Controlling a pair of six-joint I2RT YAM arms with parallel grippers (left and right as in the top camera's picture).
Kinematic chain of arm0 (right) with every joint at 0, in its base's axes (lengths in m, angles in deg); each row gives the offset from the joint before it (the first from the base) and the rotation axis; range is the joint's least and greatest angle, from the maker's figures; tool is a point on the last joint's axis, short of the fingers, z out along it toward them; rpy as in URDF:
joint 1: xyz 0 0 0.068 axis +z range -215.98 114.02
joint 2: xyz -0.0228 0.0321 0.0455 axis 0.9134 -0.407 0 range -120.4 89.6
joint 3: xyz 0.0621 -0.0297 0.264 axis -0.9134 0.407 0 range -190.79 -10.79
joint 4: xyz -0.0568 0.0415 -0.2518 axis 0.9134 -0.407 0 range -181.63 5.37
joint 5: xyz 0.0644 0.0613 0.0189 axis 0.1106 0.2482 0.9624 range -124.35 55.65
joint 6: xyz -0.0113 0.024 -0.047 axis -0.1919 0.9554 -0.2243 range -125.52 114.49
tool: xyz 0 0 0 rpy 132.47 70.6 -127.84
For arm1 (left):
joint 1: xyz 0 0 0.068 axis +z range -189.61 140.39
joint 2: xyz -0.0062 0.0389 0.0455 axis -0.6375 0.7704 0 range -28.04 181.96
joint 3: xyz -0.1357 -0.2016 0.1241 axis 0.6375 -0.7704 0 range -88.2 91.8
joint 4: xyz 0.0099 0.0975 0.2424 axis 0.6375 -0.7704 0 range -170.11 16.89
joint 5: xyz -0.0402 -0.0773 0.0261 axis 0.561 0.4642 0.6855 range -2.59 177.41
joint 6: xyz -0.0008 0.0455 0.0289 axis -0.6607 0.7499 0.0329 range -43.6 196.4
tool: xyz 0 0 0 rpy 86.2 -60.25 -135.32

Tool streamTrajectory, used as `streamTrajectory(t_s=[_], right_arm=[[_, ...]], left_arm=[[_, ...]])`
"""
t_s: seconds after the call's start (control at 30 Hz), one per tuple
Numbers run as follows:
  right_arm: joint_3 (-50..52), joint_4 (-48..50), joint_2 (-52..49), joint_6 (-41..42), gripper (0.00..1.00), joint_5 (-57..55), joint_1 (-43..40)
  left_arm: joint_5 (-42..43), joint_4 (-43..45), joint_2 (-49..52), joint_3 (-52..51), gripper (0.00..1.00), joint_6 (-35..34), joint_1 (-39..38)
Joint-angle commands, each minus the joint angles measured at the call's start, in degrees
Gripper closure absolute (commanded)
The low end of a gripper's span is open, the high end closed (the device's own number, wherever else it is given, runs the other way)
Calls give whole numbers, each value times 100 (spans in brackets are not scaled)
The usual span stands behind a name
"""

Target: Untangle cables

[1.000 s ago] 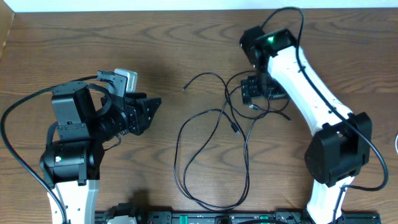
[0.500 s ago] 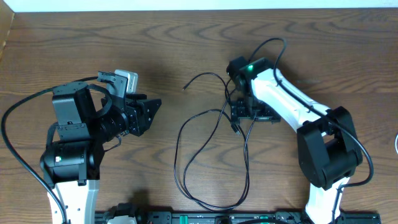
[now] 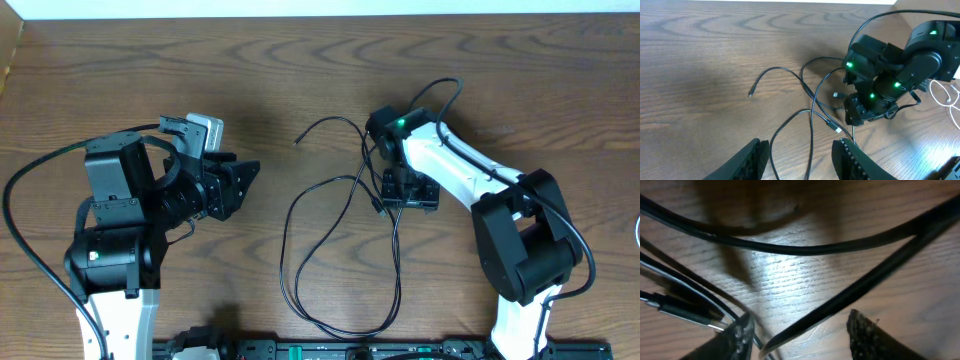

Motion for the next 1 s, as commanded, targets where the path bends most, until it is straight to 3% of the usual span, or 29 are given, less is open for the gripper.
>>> streamTrajectory(t_s=[0.0, 0.03, 0.07, 0.1, 0.13, 0.5, 0.97], right_arm=[[151, 111, -42, 63, 51, 37, 109], [177, 146, -42, 66, 62, 72, 131], [216, 225, -42, 63, 84, 131, 162], [234, 282, -42, 63, 95, 175, 181], [245, 337, -42, 61, 99, 269, 210], [-535, 1213, 188, -1019, 99, 1384, -87], [-4299, -181, 619, -1816, 99, 1403, -1703]], left_arm=[[7, -24, -22, 20, 53, 116, -2], [7, -37, -22, 20, 54, 118, -2], [7, -50, -22, 20, 53, 118, -2], [7, -68, -22, 20, 54, 120, -2], [7, -87, -22, 20, 54, 133, -2], [9, -109, -22, 20, 54, 133, -2], [9, -83, -15, 20, 54, 133, -2]])
